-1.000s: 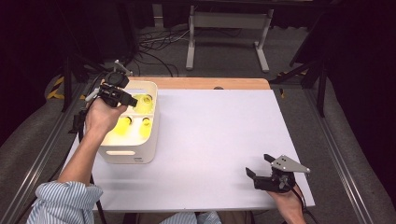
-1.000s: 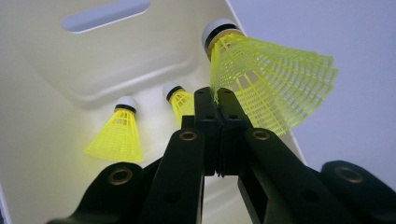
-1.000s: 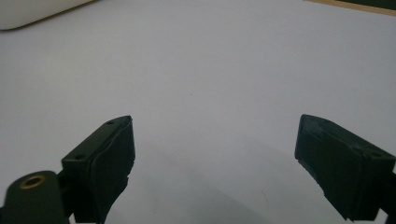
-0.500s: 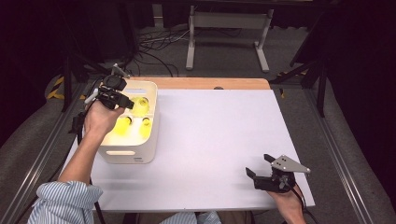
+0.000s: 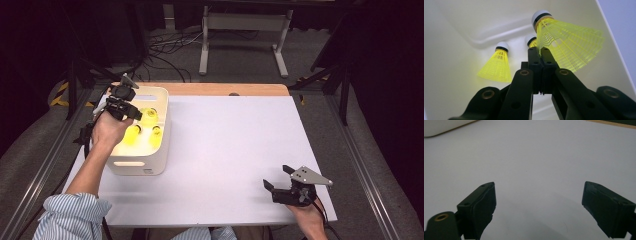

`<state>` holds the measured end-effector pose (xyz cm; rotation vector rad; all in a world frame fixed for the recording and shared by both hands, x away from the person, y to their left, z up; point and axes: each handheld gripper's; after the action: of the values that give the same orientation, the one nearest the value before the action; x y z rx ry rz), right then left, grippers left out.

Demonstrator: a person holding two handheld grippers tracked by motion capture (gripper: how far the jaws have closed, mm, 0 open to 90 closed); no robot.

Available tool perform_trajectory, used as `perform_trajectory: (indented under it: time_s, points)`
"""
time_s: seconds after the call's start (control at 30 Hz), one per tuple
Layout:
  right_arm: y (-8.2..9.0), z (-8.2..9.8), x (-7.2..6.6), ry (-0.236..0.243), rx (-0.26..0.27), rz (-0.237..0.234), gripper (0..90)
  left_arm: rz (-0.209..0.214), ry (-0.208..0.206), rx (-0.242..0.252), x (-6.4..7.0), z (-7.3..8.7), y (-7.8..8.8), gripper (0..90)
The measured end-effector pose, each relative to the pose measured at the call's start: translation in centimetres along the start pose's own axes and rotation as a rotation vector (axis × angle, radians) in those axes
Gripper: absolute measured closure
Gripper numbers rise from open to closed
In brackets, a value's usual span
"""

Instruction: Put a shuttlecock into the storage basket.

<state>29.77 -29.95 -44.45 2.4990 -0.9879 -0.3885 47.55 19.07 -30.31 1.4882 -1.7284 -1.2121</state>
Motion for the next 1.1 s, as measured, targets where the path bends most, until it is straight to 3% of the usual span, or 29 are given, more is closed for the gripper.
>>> perform_trajectory:
  time_s: [0.9, 1.1]
  points:
    - [0.2, 0.0, 0.1, -0.005, 0.016, 0.003, 12.6, -0.017, -0.019, -0.068, 0.2, 0.1, -2.6, 87.8]
    - [0.2, 0.0, 0.1, -0.009, 0.017, 0.003, 12.6, 0.003, -0.030, -0.088, 0.4, 0.2, -2.8, 74.9]
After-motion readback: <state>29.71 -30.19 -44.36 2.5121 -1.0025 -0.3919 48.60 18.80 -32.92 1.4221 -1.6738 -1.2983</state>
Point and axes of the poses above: each handheld gripper's, and its own axes: y roughly backward along the jaws, z roughly out of its underside, x roughly to its right, and after that the axes turned 15 degrees about -z, right-handed
